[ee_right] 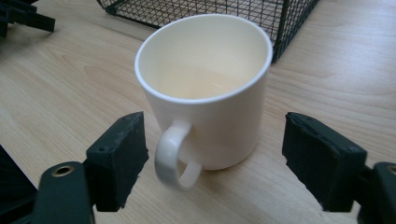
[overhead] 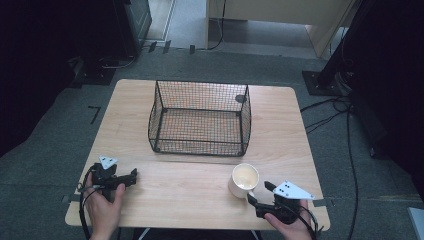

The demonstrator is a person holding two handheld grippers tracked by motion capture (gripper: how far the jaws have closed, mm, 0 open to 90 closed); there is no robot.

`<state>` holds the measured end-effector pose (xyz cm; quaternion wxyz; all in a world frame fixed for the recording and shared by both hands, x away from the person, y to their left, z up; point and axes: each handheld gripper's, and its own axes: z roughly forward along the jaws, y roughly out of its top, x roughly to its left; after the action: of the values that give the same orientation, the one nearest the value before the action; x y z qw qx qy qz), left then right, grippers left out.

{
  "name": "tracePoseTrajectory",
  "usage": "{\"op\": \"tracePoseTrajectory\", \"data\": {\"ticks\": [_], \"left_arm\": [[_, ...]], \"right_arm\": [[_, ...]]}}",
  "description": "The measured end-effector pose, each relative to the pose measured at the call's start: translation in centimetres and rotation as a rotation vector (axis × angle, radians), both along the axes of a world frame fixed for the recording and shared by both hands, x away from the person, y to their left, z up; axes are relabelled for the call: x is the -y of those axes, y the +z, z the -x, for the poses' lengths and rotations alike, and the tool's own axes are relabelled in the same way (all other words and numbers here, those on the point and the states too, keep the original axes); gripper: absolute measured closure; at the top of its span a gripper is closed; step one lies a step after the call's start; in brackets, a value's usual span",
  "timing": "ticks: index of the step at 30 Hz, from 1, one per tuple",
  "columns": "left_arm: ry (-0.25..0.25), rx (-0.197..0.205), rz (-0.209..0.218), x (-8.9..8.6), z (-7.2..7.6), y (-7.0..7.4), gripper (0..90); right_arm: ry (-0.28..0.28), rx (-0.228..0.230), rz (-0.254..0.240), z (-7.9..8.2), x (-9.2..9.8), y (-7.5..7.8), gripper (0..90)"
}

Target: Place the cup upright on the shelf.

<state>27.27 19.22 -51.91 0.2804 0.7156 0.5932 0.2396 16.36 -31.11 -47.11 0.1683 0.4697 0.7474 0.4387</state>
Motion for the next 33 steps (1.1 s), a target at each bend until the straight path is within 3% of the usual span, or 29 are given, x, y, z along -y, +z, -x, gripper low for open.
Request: {"op": "tracePoseTrajectory", "data": {"ticks": [8, 16, 19, 33], "left_arm": [[0.0, 0.0, 0.0, 0.0, 0.0, 0.0, 0.0], [0.0, 0.0, 0.0, 0.0, 0.0, 0.0, 0.0], [0.0, 0.0, 0.0, 0.0, 0.0, 0.0, 0.0], [-0.006, -0.001, -0.001, 0.1, 0.0, 0.0, 0.0]], "right_arm": [[0.016, -0.006, 0.008, 0.1, -0.5, -0.6, 38.2], [0.028, -0.017, 0.047, 0.1, -0.8, -1.0, 52.0], [0.025, -0.021, 0.035, 0.1, -0.8, -1.1, 57.7], [0.027, -0.043, 0.067, -0.1, -0.9, -1.7, 70.7]]}}
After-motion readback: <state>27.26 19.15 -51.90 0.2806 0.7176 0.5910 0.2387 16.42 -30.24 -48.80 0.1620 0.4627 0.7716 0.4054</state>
